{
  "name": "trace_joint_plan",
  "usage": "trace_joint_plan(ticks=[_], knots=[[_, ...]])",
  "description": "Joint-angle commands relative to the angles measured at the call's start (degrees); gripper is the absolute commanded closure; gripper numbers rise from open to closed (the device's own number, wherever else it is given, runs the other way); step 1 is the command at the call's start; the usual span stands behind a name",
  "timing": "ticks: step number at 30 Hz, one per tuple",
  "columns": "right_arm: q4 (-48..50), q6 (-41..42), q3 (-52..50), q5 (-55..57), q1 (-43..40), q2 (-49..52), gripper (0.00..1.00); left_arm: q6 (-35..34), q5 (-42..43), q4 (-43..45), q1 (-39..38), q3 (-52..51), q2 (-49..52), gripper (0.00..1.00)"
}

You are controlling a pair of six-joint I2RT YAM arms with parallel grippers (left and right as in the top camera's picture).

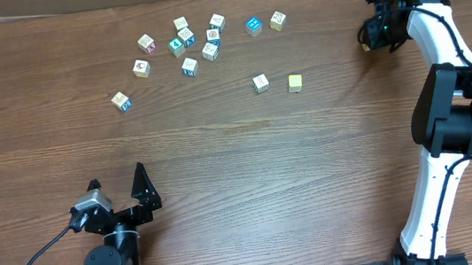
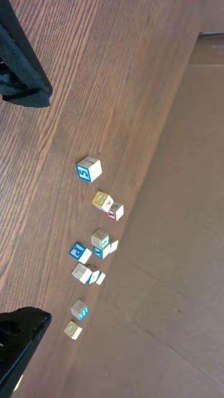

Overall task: Form a tower
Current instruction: 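Close the right gripper on the white X block and lift it, then carry the X block with the right gripper toward table center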

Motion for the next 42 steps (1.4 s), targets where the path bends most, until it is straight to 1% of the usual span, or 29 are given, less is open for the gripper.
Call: trace_joint_plan(ticks=[1, 3, 4, 6, 7, 11, 12, 14, 19, 21, 28, 35, 38, 42], knots=[[0.04, 1.16, -0.24, -0.79, 0.22, 0.61, 0.64, -0.37, 0.28, 0.11, -0.17, -0.20, -0.44, 0.00], [-0.33, 1.16, -0.24, -0.76, 0.22, 0.61, 0.51, -0.37, 0.28, 0.11, -0.17, -0.20, -0.44, 0.00], [-0.55, 1.14, -0.24, -0.74, 0.22, 0.61, 0.47, -0.37, 0.28, 0.11, -0.17, -0.20, -0.44, 0.00], [-1.09, 1.16, -0.26, -0.74, 0.22, 0.63, 0.47, -0.37, 0.28, 0.11, -0.17, -0.20, -0.44, 0.00], [-1.29, 1.16, -0.26, -0.76, 0.22, 0.61, 0.49, -0.37, 0.28, 0.11, -0.17, -0.20, -0.44, 0.01], [-1.07, 1.57, -0.24, -0.79, 0.22, 0.61, 0.67, -0.37, 0.28, 0.11, -0.17, -0.20, -0.44, 0.00], [-1.22, 1.57, -0.24, -0.79, 0.24, 0.61, 0.70, -0.37, 0.28, 0.11, -0.17, -0.20, -0.44, 0.00], [-1.49, 1.62, -0.24, -0.79, 0.35, 0.59, 0.70, -0.37, 0.28, 0.11, -0.17, -0.20, -0.44, 0.00], [-3.28, 6.58, 2.43, -0.87, 0.55, -2.05, 0.73, -0.37, 0.28, 0.11, -0.17, -0.20, -0.46, 0.00], [-4.33, 8.22, 3.76, -1.01, 0.90, -5.01, 0.75, -0.37, 0.28, 0.11, -0.17, -0.20, -0.46, 0.00], [-7.06, 9.40, 3.91, -1.03, 3.98, -17.84, 0.76, -0.37, 0.28, 0.11, -0.17, -0.20, -0.44, 0.01], [-12.35, 17.22, 3.91, -2.89, 10.78, -29.90, 0.77, -0.37, 0.28, 0.11, -0.17, -0.20, -0.44, 0.00], [-15.54, 21.31, 3.91, -3.04, 14.86, -32.65, 0.77, -0.37, 0.28, 0.11, -0.17, -0.20, -0.44, 0.00], [-20.76, 30.34, 3.85, -3.08, 21.24, -33.38, 0.77, -0.37, 0.28, 0.11, -0.17, -0.20, -0.44, 0.01]])
